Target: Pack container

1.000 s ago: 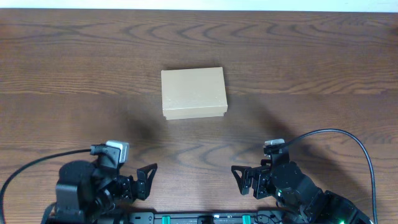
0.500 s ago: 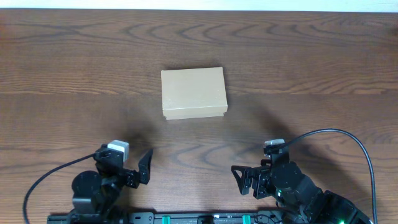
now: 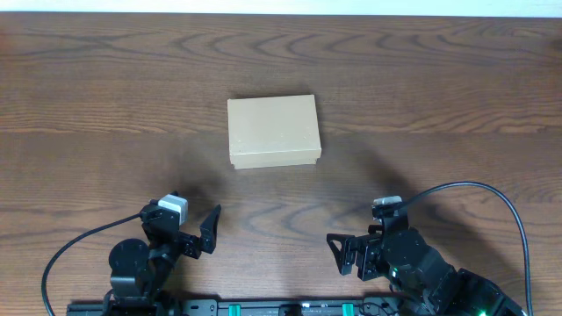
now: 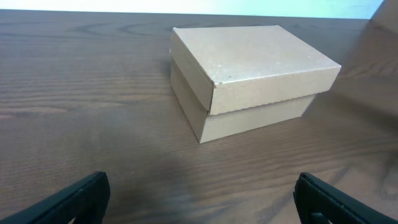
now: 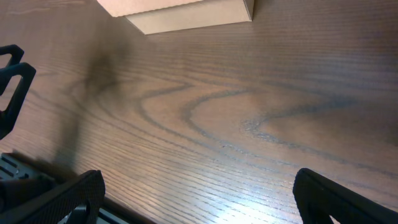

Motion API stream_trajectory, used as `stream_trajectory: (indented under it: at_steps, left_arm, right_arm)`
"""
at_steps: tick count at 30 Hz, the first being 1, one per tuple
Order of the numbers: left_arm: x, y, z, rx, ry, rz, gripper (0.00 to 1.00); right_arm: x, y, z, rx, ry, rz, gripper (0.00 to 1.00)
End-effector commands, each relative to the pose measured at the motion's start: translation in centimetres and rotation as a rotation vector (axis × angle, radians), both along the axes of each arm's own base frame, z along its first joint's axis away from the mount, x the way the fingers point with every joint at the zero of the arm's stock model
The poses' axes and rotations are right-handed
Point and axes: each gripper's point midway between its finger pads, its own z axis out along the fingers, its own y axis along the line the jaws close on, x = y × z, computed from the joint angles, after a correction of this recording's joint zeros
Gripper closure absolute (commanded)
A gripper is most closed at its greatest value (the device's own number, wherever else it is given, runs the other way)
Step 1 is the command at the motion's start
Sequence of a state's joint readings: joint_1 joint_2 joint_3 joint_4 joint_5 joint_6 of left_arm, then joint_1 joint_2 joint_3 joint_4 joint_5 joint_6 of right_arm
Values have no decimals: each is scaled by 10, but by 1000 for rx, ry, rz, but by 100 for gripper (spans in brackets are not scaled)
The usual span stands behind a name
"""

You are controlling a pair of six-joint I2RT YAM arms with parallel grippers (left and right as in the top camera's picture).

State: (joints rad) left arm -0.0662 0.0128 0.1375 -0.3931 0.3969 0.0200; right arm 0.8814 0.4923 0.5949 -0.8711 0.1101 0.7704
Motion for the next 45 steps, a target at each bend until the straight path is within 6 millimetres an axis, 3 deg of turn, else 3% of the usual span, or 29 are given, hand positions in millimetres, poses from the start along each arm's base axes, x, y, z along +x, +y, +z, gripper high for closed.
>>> stream_trajectory:
  at_steps: [1,17,27,38,45]
  left_arm:
    - [0,-1,-8,-2,10,-8,5]
    - [0,-1,-8,-2,10,-8,5]
    - [0,-1,-8,-2,10,-8,5]
    - [0,-1,-8,-2,10,-8,5]
    - [0,-1,-8,-3,10,-9,5]
  right_arm:
    - [0,-1,-1,-4,-3,-10,1]
    - [0,-2,-2,-8,0,-9,1]
    - [27,-45,-8,-262,-305,-32,1]
    - [37,-41,-51,-254,-493,18,1]
    - [39,-38,-42,-216,-542,12,1]
